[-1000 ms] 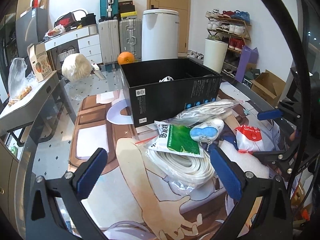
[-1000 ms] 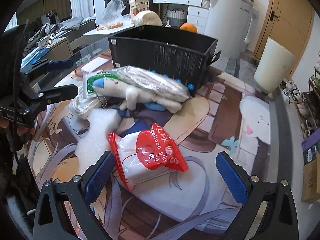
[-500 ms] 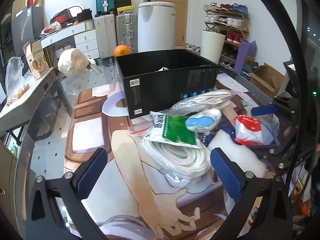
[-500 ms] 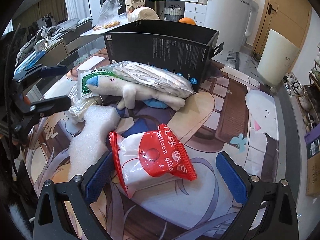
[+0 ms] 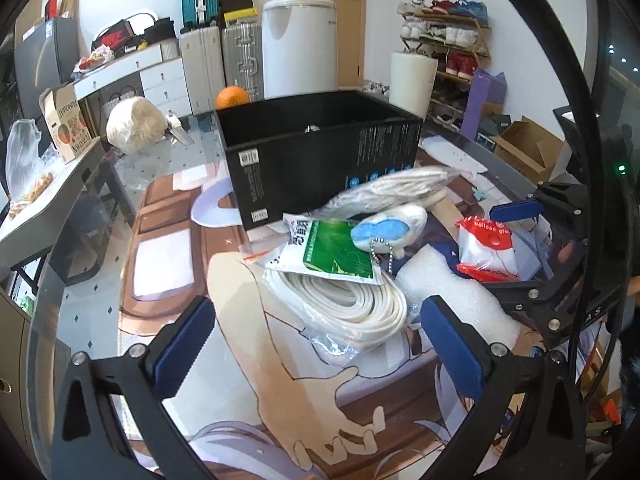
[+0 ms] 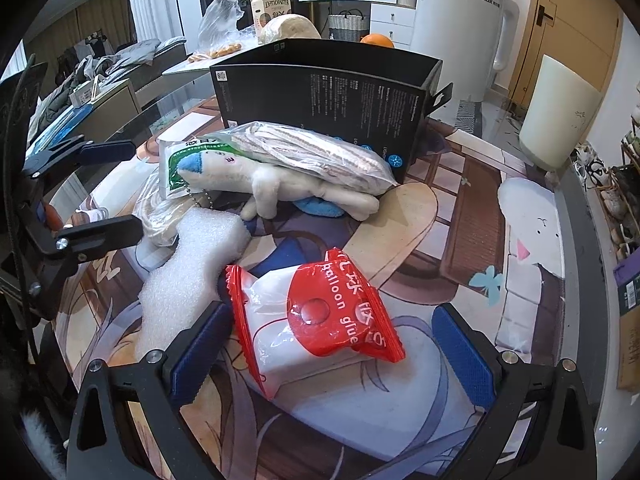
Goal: Organize soft objects
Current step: 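Move both grippers back over the pile of soft items, then grasp the red-and-white balloon glue bag with the right gripper while the left grasps the bagged white rope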
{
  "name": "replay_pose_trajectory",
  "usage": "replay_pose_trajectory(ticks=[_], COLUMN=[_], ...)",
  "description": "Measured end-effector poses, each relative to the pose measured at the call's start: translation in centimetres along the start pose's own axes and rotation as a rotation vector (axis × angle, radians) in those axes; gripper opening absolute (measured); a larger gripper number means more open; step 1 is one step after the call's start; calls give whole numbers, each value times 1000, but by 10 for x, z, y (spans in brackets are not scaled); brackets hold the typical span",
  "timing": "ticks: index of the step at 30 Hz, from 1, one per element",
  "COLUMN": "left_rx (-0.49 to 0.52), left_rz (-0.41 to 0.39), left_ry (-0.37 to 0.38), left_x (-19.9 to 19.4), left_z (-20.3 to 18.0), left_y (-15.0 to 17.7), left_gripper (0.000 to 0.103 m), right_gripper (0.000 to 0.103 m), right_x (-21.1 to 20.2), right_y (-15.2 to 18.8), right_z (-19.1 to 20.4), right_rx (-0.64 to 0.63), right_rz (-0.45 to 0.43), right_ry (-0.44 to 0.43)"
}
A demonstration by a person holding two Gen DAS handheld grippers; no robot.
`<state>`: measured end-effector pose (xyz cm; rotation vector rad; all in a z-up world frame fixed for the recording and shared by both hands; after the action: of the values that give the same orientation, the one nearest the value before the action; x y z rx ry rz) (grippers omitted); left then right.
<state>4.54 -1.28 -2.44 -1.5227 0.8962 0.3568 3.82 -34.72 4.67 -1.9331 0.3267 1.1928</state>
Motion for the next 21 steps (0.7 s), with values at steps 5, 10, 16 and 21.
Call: replay_pose_trajectory(ticks=[5, 10, 16, 21], left_rx=[-7, -38, -50, -29], left_rz=[26, 58, 70, 61], left_ry=[29, -14, -70, -37], left_x=[10, 12, 1, 4], left_z=[-1, 11, 31, 25], left_y=[-2, 0, 9, 4], left_gripper=[103, 103, 103, 103], right_gripper=[102, 102, 102, 102], right_x=[0, 0, -1, -1], right_y=[1, 1, 2, 2], right_z=[2, 3, 3, 3], right_rx=[-6, -7, -7, -9], right_rz=[0, 0, -1, -2], right_ry=[-5, -6, -7, -8])
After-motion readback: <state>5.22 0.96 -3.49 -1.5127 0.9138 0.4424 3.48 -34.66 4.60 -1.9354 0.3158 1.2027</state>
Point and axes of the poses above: each gripper's, at about its wrist camera, not at the fingertips, and x roughly the way its jaws point, z to its left, y to its underside, the point moved 2 cm from there along x, roughly the way its jaws point, and after that the axes turned 13 degrees about y, right-handed, at the moved point
